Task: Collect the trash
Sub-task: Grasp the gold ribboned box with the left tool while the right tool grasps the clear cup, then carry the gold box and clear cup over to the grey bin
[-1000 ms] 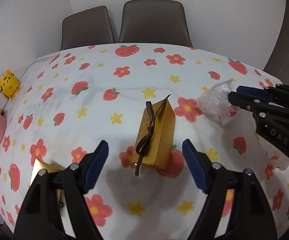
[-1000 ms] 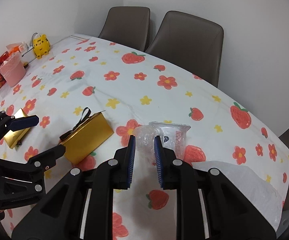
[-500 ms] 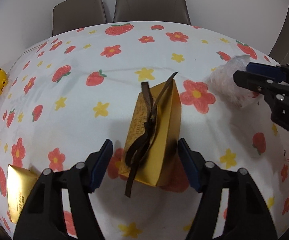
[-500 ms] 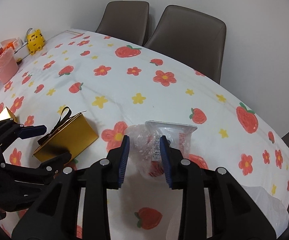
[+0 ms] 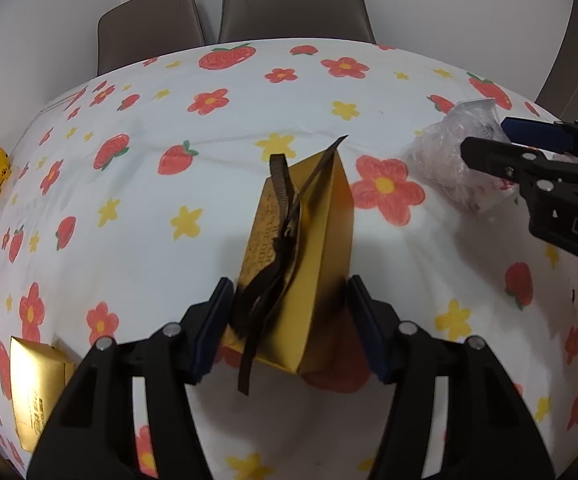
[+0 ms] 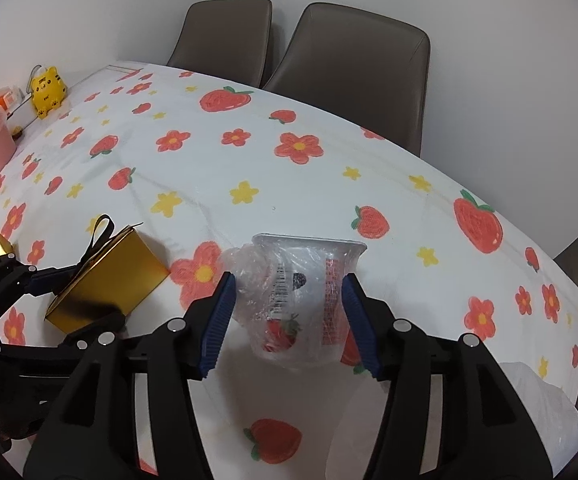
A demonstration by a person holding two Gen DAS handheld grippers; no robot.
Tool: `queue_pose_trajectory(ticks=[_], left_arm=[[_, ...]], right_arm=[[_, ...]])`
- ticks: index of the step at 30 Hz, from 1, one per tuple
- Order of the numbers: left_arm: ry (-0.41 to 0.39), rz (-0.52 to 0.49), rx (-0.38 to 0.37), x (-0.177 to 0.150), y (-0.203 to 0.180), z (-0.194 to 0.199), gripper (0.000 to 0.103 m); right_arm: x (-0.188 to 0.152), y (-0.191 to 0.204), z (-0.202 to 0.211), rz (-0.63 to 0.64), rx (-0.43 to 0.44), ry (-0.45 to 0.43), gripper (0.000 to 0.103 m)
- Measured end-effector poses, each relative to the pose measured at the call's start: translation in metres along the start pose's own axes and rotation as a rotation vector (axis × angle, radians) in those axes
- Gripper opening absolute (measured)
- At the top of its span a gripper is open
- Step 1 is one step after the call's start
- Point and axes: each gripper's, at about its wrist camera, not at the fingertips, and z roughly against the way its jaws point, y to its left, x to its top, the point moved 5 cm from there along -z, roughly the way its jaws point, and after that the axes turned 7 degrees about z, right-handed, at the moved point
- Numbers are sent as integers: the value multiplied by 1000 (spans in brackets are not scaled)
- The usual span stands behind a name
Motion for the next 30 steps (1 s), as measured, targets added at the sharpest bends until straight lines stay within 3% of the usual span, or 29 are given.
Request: queue_pose_trajectory(ticks=[14,19,21,24,27,30], left_arm=[[-1,2,2,0,1,2,56],[-3,-3,4,-1,1,4,55],[-4,-4,1,-3,0,6,54],[-4,-7,2,-6,-2,8,53],[-4,-9,3,-7,-2,8,53],[-4,-6,3,-8,-2,8,53]], right_arm=[[-1,10,-7,36,9,22,60],[2,12,-2,49,31,15,37],[2,13,-1,46,42,18,36],[2,13,-2,42,35,21,38],[0,13,-7,22,48,43,55],[-2,18,-9,42,41,42,55]])
